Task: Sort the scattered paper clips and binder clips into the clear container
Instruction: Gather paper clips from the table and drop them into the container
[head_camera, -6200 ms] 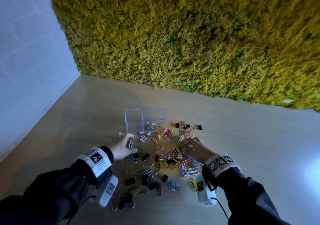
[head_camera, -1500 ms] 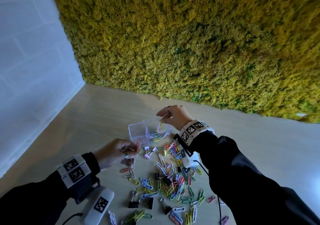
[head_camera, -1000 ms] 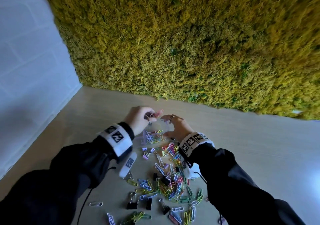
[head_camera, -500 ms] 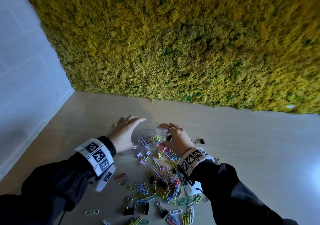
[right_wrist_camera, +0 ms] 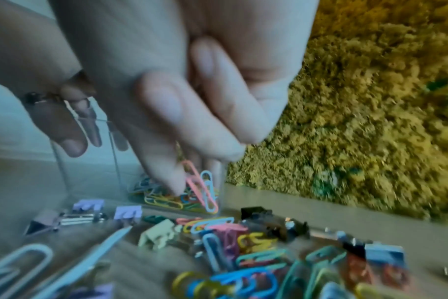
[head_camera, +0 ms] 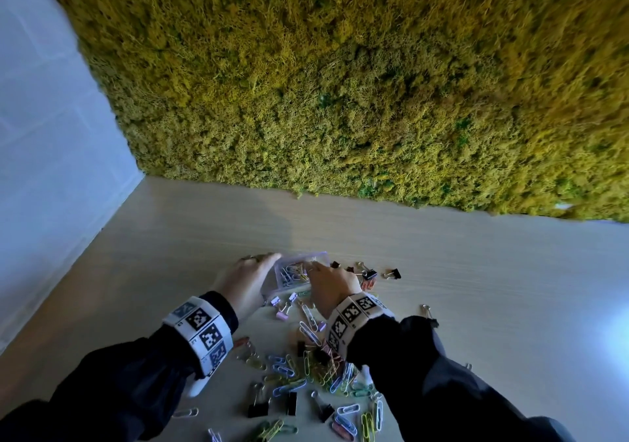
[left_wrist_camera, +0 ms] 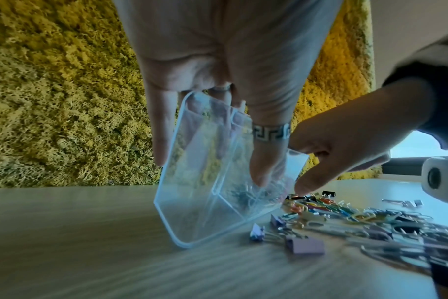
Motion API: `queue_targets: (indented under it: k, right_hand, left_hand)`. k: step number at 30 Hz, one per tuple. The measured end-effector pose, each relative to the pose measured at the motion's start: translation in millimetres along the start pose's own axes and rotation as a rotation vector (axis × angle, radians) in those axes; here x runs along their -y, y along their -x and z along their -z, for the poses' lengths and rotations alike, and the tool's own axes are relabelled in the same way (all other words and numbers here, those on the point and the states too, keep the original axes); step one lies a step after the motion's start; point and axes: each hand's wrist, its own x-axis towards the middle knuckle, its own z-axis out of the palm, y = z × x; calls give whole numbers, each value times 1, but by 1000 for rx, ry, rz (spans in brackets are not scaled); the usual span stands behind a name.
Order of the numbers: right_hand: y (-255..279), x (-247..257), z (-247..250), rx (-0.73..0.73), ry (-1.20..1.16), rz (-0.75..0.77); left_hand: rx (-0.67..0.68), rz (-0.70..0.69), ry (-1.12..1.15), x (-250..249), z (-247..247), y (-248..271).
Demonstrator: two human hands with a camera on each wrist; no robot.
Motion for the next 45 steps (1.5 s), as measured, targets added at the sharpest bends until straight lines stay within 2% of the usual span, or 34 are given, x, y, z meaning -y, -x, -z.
queue_targets:
  k: [3, 7, 11, 13, 15, 16, 17, 18, 19, 21, 24, 26, 28, 32, 39, 45]
  right_hand:
    - [-7, 5, -10, 21, -17, -70]
    - [-5, -2, -18, 13, -142, -36]
    - [-2, -8, -21, 40, -271, -22]
    - [-5, -8, -17, 58, -225, 17]
    - [-5, -5, -13, 64, -34, 74]
    - [-7, -2, -12, 23, -21, 88]
    - [-7, 4, -4, 116, -132, 84]
    - [-8, 7, -1, 137, -179, 96]
    - [-11, 10, 3, 84, -96, 94]
    - [-12, 13, 10, 206, -191, 2]
    - [-24, 11, 14, 237, -342, -156]
    - [-26, 16, 13, 213, -438, -241]
    - [-30, 20, 2, 209, -462, -257]
    - [-35, 17, -8, 72, -539, -372]
    - [-40, 19, -9, 68, -613, -428]
    - [-36, 20, 0, 112, -559, -342]
  left_hand:
    - [-37, -3, -62, -5, 0, 7]
    - [-85, -13, -69, 1, -5, 9]
    - [-74, -21, -100, -1, -7, 12]
    - [-82, -22, -120, -1, -9, 11]
    - [-83, -37, -169, 0, -10, 10]
    - [-85, -50, -186, 0, -11, 10]
    - [-85, -61, -194, 0, -11, 10]
    - [-86, -67, -204, 0, -11, 9]
    - [-84, -66, -222, 1, -11, 8]
    - [-69, -56, -231, -1, -10, 8]
    - [-26, 5, -184, -6, -3, 9]
    - [6, 42, -98, -12, 1, 10]
    - [-29, 33, -42, -17, 4, 12]
    - [46, 76, -86, -16, 2, 9]
    - [37, 92, -96, -15, 0, 6]
    - [24, 84, -92, -12, -7, 4]
